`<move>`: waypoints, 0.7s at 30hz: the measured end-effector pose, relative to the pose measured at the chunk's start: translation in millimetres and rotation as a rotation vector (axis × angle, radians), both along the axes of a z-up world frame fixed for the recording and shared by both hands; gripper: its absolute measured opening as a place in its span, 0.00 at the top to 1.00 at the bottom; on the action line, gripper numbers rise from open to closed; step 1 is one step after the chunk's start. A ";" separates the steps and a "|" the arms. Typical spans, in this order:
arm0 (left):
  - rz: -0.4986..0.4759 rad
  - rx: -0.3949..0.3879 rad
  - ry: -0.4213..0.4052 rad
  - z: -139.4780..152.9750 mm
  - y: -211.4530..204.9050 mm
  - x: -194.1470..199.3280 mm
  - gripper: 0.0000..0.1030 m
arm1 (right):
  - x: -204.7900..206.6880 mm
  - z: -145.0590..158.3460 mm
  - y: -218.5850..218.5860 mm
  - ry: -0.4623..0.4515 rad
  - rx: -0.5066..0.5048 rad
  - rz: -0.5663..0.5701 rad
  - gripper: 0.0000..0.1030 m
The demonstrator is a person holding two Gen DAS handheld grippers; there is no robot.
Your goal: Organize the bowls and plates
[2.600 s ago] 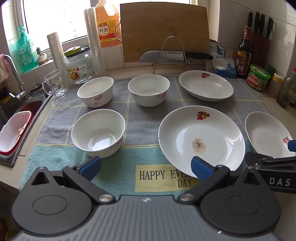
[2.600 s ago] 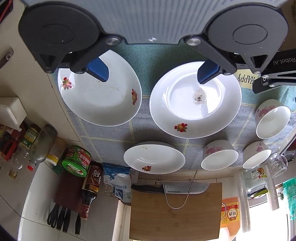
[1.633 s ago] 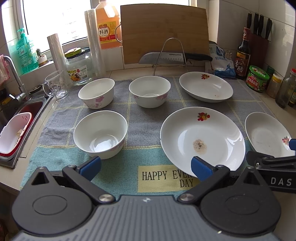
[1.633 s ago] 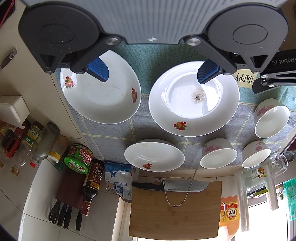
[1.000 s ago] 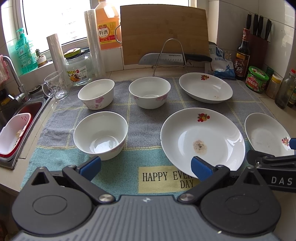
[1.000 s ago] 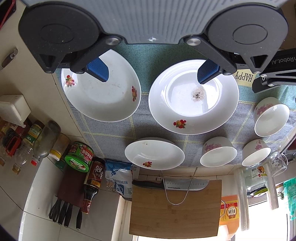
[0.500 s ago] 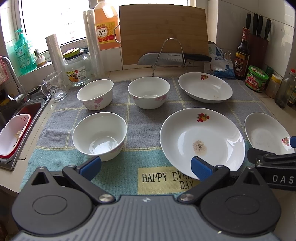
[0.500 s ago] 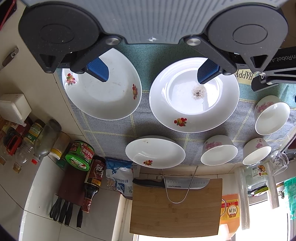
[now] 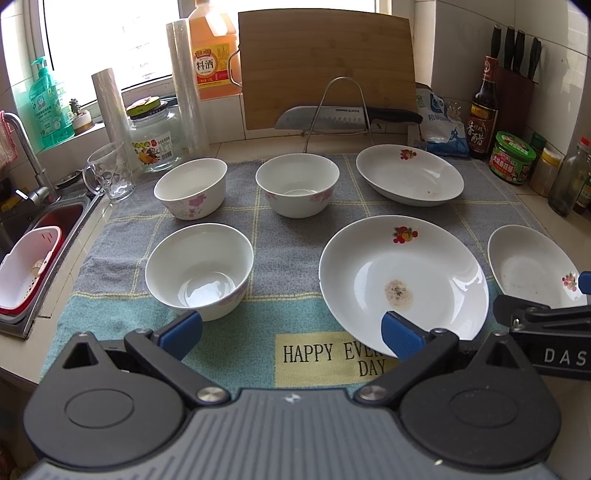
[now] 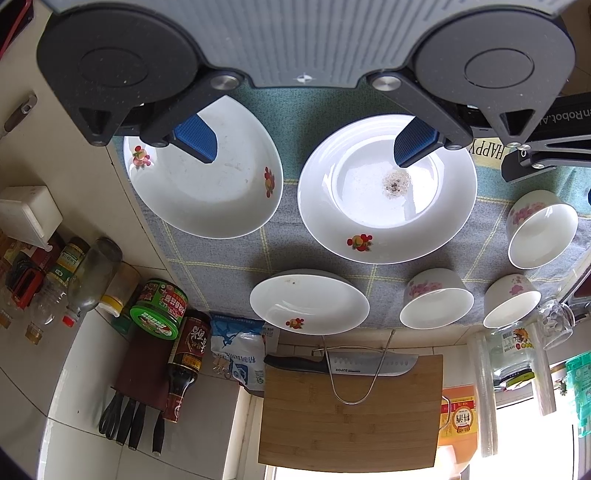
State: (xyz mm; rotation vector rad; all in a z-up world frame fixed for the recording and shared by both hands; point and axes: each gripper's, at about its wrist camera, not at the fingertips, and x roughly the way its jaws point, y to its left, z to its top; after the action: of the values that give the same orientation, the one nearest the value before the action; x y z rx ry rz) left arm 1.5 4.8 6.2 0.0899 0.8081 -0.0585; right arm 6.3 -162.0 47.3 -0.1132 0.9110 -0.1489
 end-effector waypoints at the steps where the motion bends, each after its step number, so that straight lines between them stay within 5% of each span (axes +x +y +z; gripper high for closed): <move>1: 0.000 0.000 0.000 0.0 0.1 0.0 0.01 | 0.0 0.2 -0.1 0.000 -0.001 0.000 0.00; 21: -0.067 -0.003 -0.039 5.1 2.0 3.7 0.01 | -5.8 7.4 5.3 -0.041 -0.018 -0.030 0.00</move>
State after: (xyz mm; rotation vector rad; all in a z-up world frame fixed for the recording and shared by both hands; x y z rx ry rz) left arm 5.2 6.7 11.3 0.1152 0.7659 -0.1206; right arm 0.5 -156.7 54.8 -0.1129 0.8707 -0.1870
